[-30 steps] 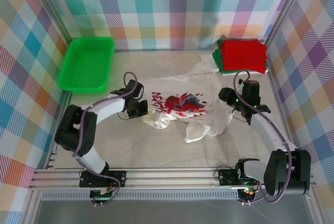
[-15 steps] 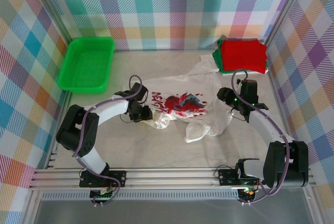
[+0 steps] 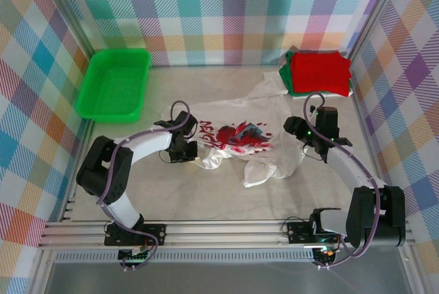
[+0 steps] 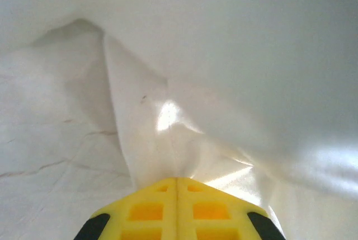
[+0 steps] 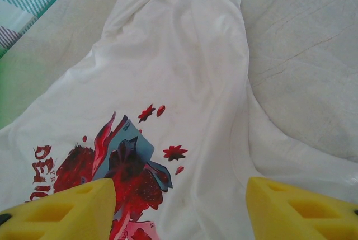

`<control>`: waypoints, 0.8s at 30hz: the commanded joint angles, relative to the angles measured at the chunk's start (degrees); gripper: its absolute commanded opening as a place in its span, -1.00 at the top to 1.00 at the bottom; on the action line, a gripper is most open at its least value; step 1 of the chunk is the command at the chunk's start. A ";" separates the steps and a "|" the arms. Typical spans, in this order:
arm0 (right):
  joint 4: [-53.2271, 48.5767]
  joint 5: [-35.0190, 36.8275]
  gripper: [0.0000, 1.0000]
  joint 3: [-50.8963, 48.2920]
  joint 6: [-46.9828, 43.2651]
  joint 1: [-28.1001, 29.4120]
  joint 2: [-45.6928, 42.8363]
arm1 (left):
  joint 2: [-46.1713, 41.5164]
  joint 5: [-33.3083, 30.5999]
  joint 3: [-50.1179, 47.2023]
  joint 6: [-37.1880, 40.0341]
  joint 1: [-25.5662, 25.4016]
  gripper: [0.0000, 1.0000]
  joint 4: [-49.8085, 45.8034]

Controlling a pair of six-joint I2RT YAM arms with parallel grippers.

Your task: Fold and stack the t-shirts

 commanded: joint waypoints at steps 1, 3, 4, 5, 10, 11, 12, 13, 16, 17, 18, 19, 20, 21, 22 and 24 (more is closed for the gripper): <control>2.10 -0.76 -0.27 -0.29 -1.17 0.21 -1.57 | -5.09 -3.21 2.73 -0.32 -0.49 1.00 -7.69; 1.99 -0.84 -0.27 -0.27 -1.31 0.22 -1.75 | -7.50 -3.11 3.80 -0.32 -0.49 1.00 -12.12; 1.96 -0.76 -0.27 -0.27 -1.38 0.20 -1.84 | -9.12 -3.06 4.04 -0.48 -0.49 1.00 -14.55; 1.86 -0.60 -0.27 -0.25 -1.46 0.20 -1.86 | -10.77 -2.81 3.98 -0.86 -0.49 1.00 -16.57; 1.49 0.04 -0.30 0.34 -2.09 0.20 -1.61 | -20.95 -3.53 4.47 -2.91 -0.50 1.00 -31.78; 1.50 0.04 -0.30 0.47 -2.18 0.20 -1.59 | -22.72 -3.72 5.03 -3.09 -0.49 1.00 -34.42; 1.52 0.12 -0.30 0.58 -2.26 0.23 -1.46 | -24.66 -4.67 5.90 -3.86 -0.49 1.00 -38.12; 1.52 0.28 -0.30 0.87 -2.39 0.26 -1.26 | -26.72 -5.62 7.17 -4.52 -0.50 1.00 -40.99; 1.77 0.50 -0.30 1.60 -2.69 0.21 -0.40 | -31.46 -8.21 9.61 -6.13 -0.49 1.00 -49.16; 1.94 0.39 -0.30 1.90 -2.70 0.21 -0.13 | -32.30 -8.60 10.05 -6.49 -0.40 1.00 -51.06; 2.27 0.22 -0.30 2.11 -2.70 0.20 0.22 | -33.10 -9.45 10.36 -6.65 -0.40 1.00 -52.91; 2.71 0.04 -0.30 2.21 -2.66 0.22 0.55 | -33.74 -10.50 10.25 -6.66 -0.36 1.00 -53.97; 3.23 0.00 -0.31 2.17 -2.58 0.21 0.80 | -34.13 -11.24 10.20 -6.66 -0.23 0.95 -54.43; 3.58 -0.09 -0.31 2.28 -2.54 0.25 1.10 | -34.16 -11.70 10.56 -6.62 -0.06 0.81 -54.74; 3.65 -0.26 -0.31 2.53 -2.53 0.24 1.37 | -34.30 -11.32 11.16 -6.36 -0.01 0.76 -54.39; 3.33 -0.66 -0.31 2.96 -2.92 0.22 1.82 | -34.59 -11.21 12.80 -5.60 0.03 0.35 -52.86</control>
